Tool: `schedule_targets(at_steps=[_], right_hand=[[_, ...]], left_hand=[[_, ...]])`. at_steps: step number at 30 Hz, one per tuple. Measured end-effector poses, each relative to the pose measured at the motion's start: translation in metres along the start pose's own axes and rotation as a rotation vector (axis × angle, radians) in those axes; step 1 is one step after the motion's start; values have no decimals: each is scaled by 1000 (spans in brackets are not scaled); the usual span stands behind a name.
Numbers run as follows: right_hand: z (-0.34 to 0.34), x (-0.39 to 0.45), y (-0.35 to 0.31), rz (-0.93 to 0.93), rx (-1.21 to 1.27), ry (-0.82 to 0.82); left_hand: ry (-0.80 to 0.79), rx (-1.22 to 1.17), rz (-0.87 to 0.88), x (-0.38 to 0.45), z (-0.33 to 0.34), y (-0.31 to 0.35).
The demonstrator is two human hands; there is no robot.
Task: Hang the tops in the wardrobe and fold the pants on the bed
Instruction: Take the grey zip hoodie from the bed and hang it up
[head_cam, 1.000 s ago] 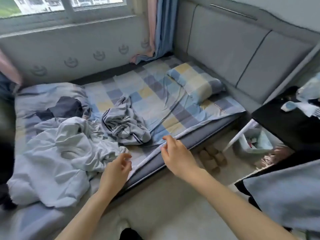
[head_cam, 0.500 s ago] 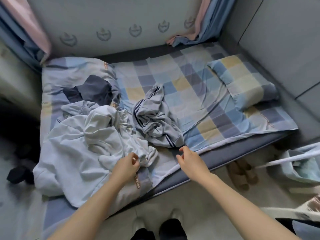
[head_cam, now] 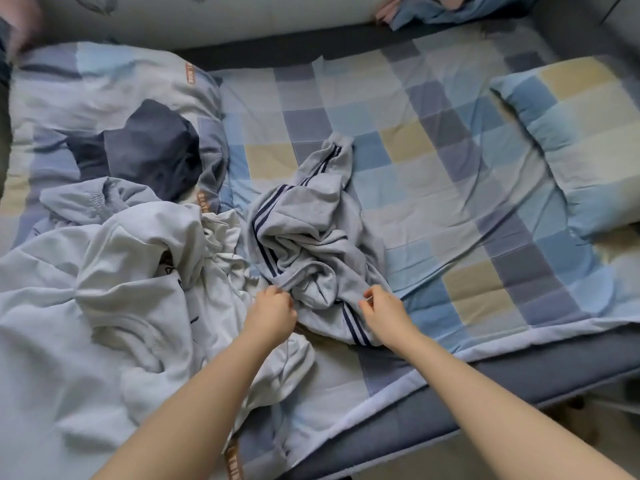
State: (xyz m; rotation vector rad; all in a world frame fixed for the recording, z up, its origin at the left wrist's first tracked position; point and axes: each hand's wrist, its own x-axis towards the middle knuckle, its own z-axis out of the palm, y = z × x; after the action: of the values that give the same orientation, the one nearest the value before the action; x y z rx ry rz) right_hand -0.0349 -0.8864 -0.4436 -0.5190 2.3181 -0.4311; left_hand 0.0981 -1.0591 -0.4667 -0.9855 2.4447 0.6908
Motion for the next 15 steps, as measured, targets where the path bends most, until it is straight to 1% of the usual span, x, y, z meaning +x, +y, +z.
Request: schedule_targets(at_steps=[4,7,9,11,12,13,15], right_hand=[[39,57,9,-17,23,-53],[63,81,5,-60,124,-51],[77,89,3,-55,181,-46],[89,94,2,-29,220,-58],[93,95,1,-4,241,-72],[94,95,0,22,264,-83],[95,93,-1,56,297,-106]], left_hand=[[-16,78,2,57,35,-4],[-62,94,6,89,58,-12],[-41,87,-2,98,69,-14],[69,-27,-29,96,74,-12],[140,-137,-73,92,74,-12],[177,-277,-120,86,72,-11],[213,-540,-190,67,66,-4]])
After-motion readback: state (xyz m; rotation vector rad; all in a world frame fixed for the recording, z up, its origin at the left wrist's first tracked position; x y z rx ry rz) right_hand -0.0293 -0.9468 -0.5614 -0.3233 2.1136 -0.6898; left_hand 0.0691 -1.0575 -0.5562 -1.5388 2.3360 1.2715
